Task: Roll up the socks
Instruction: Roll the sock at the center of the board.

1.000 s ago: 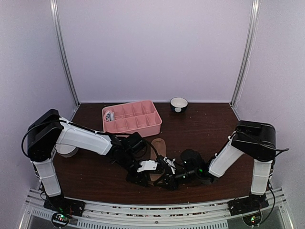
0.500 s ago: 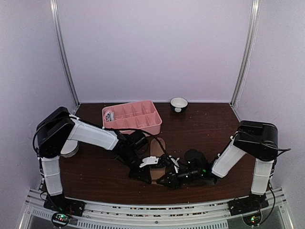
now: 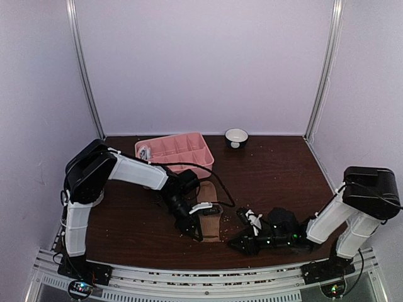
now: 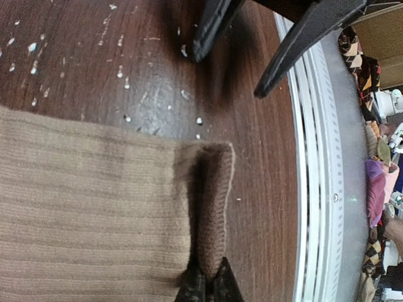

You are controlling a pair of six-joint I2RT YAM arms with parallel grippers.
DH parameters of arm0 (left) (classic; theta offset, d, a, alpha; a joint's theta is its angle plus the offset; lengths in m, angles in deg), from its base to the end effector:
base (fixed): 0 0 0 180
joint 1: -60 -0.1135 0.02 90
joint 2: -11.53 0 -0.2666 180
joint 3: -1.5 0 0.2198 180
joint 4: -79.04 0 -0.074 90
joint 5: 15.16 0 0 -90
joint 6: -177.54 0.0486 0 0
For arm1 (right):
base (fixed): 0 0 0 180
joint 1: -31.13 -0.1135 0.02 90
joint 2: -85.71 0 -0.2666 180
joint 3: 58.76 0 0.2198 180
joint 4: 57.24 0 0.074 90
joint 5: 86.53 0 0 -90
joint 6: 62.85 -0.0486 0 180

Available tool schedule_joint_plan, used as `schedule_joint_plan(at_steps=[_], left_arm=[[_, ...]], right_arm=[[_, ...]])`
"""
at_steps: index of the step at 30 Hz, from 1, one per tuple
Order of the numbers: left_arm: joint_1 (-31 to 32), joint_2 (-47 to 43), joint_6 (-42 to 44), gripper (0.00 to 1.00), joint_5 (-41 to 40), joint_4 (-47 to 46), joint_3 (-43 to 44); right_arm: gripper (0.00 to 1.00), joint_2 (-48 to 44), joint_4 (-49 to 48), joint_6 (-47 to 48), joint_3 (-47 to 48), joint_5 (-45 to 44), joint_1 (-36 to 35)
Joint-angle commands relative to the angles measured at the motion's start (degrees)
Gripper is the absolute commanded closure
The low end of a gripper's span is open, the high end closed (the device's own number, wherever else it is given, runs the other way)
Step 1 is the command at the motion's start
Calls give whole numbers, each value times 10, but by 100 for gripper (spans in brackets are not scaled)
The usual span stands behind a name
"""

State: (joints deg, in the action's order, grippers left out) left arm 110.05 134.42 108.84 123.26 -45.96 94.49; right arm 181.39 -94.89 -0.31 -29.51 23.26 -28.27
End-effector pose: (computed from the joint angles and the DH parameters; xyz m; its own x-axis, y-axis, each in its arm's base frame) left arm 0.2064 -0.3030 0.1220 -0.3956 0.8477 -0.3535 0.7461 0.0722 -0.6619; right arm 0.1076 0.2143 0.1197 -0.6606 -0.2646 -0.7026 -0.7397 0.3895 0.5488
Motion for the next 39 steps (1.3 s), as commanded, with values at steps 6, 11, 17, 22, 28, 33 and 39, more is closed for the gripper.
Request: schedule_joint_plan(at_steps=[6,11,17,22,28,33,39], left_arm=[[-7,48,-18,100,-84,80,13],[-11,53,-17,100,-85,92,13],[-25,83,-19,100,-67,113,25],[-39,101,-21,100,-63,123,30],[-43,124,-23,100,-73,137,46],[-42,127,-26,100,-79,138,48],[-42,131,-24,100,-75,143,52]], right_arm=[[0,-203,302,-12,-12,-492,-95],[0,-293,177,-23,-99,-528,-95],[5,-188,201,272,-4,-441,-175],[31,-103,143,408,45,-328,-183],[50,-3,216,521,153,-272,-185],[59,46,262,586,210,-249,-185],[63,82,273,646,227,-298,-182]])
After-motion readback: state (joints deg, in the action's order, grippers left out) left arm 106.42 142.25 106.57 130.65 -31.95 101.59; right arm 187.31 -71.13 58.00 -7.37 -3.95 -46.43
